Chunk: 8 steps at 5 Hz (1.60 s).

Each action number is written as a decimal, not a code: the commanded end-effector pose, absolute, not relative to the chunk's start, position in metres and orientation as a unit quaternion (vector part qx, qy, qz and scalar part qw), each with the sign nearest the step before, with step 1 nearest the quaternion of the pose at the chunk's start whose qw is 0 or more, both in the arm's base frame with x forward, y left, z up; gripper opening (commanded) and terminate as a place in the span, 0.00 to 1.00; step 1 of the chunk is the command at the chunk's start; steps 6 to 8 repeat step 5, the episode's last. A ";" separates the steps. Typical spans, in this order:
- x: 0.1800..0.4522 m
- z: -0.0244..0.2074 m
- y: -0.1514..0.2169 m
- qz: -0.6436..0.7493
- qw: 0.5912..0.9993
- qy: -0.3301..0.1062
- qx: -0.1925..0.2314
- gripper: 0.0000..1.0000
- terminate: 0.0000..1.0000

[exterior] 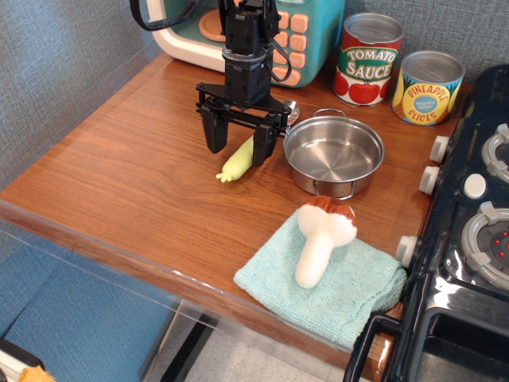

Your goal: Place the spoon next to the metal pot.

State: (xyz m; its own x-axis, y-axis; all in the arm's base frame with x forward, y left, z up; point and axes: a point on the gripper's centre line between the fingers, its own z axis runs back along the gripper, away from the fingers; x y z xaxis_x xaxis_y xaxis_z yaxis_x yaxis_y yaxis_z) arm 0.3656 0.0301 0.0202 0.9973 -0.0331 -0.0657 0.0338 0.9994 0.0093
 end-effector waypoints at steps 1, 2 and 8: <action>0.364 0.079 0.019 -0.044 0.998 -0.036 0.035 1.00 0.00; 0.360 0.094 0.010 -0.054 0.996 -0.051 0.043 1.00 0.00; 0.359 0.095 0.008 -0.048 0.996 -0.055 0.041 1.00 1.00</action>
